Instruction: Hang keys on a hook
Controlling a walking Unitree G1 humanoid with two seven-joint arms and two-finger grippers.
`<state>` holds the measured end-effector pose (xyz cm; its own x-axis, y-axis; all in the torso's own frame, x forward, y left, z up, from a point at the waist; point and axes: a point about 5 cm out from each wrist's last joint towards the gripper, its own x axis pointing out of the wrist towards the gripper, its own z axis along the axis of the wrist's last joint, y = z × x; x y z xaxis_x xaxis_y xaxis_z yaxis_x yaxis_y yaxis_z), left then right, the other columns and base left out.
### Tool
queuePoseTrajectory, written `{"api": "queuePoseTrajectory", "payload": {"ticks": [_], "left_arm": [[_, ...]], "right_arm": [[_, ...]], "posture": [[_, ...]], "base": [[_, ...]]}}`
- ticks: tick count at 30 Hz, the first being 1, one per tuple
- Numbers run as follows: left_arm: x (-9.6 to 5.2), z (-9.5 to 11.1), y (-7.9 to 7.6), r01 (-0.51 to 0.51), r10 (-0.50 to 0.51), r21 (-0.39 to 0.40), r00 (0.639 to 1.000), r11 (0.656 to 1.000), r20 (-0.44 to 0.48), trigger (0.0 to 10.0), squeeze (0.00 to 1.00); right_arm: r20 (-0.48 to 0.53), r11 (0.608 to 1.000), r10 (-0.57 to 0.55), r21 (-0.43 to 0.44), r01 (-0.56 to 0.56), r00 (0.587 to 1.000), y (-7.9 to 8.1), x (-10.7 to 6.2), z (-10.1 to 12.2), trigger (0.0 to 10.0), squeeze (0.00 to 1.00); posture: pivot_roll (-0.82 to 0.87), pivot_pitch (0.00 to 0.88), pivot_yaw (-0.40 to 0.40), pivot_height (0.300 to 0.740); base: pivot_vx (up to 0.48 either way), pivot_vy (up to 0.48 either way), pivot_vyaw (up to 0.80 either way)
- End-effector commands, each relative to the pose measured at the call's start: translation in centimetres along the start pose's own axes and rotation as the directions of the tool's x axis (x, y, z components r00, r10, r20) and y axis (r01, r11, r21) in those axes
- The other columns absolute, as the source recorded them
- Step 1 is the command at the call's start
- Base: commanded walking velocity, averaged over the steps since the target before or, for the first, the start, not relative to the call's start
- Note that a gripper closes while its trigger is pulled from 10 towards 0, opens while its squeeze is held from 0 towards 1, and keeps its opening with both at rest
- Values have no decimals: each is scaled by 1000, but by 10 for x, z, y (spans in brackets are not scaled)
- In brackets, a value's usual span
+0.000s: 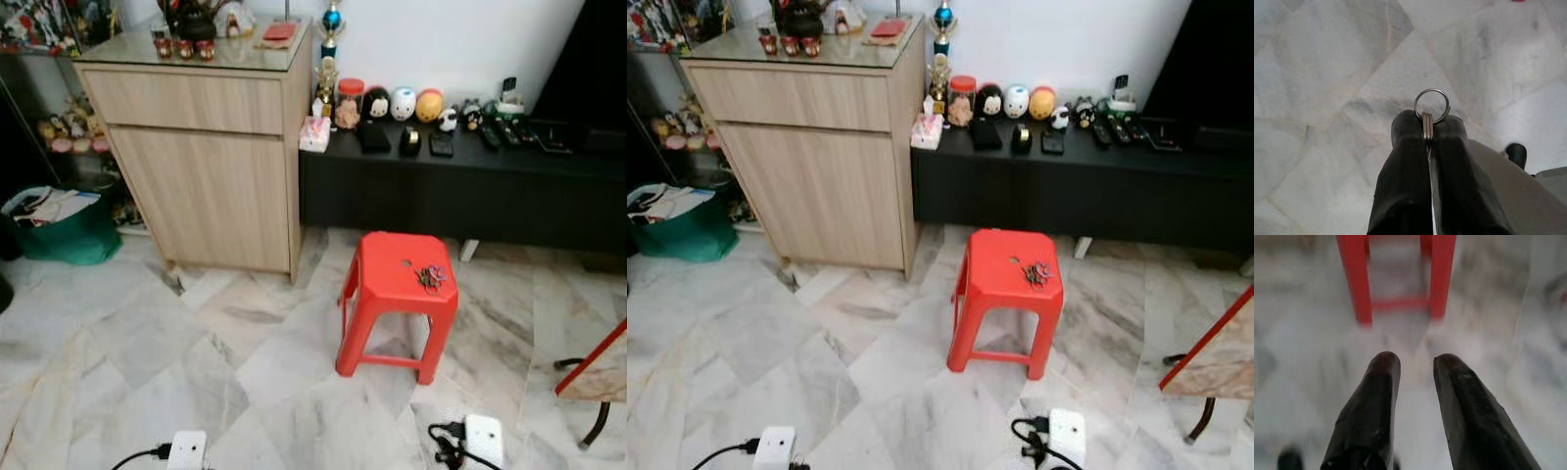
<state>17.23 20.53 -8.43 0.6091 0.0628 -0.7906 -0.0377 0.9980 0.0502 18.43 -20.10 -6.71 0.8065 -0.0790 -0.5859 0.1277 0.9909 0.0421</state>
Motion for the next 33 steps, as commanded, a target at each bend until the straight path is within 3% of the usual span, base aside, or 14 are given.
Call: {"api": "queuePoseTrajectory", "payload": {"ticks": [1,4,6,9,12,17,20,22,24,25,26,27,30,33], "left_arm": [[0,-1,4,-11,11,5,1000,1000,-18,10000,0],[0,-1,4,-14,14,1,1000,1000,-16,10000,0],[0,0,3,-17,17,-9,1000,1000,-7,10000,0],[0,0,2,-23,23,-19,1000,1000,3,10000,0],[0,1,2,-27,27,-20,1000,999,4,10000,0],[0,0,0,-30,30,-29,1000,999,-2,10000,0],[0,-1,0,-28,28,-28,1000,999,-4,10000,0],[0,-1,-1,-29,29,-30,1000,999,-5,10000,0],[0,-3,-1,-38,37,-17,999,999,-19,10000,0],[0,-3,-1,-38,37,-17,999,999,-19,10000,0],[0,-4,0,-58,58,-11,998,998,-30,10000,0],[0,-5,0,-67,66,-13,997,998,-31,10000,0],[-1,-6,1,-73,73,-7,997,997,-26,10000,0],[-1,-7,1,-65,65,0,997,998,-31,10000,0]], "right_arm": [[131,999,49,-30,-46,990,9,4,21,10000,0],[206,1000,23,-10,-22,978,10,10,41,10000,0],[350,1000,17,-16,-12,937,12,14,75,10000,0],[446,998,59,-53,-40,893,18,9,92,10000,0],[471,997,68,-59,-46,880,22,2,93,10000,0],[199,998,-63,22,60,978,4,16,55,10000,0],[22,990,-132,59,131,991,-12,17,34,10000,0],[-73,981,-175,66,180,982,-21,13,20,10000,0],[-233,987,-160,-10,162,959,-22,5,-6,10000,0],[-233,987,-160,-10,162,959,-22,5,-6,10000,0],[-392,992,-115,-86,88,913,-18,-6,-33,10000,0],[-438,992,-103,-110,61,893,-18,-12,-43,10000,0],[-453,994,-90,14,108,887,-14,-16,-50,10000,0],[-451,998,-50,11,61,891,-10,-15,-50,10000,0]], "posture": [[-29,0,-7,722],[-24,0,-10,722],[-2,0,-22,722],[-3,0,-29,722],[-12,0,-38,722],[-14,0,-44,722],[-14,0,-45,722],[-14,0,-46,722],[-5,0,-50,722],[-5,0,-50,722],[4,0,-52,722],[16,0,-61,722],[28,0,-60,722],[20,0,-56,722]], "base": [[0,0,0],[0,0,0],[0,0,0],[0,0,0],[0,0,0],[0,0,0],[0,0,0],[0,0,0],[0,0,0],[0,0,0],[0,0,0],[0,0,0],[0,0,0],[0,0,0]]}}
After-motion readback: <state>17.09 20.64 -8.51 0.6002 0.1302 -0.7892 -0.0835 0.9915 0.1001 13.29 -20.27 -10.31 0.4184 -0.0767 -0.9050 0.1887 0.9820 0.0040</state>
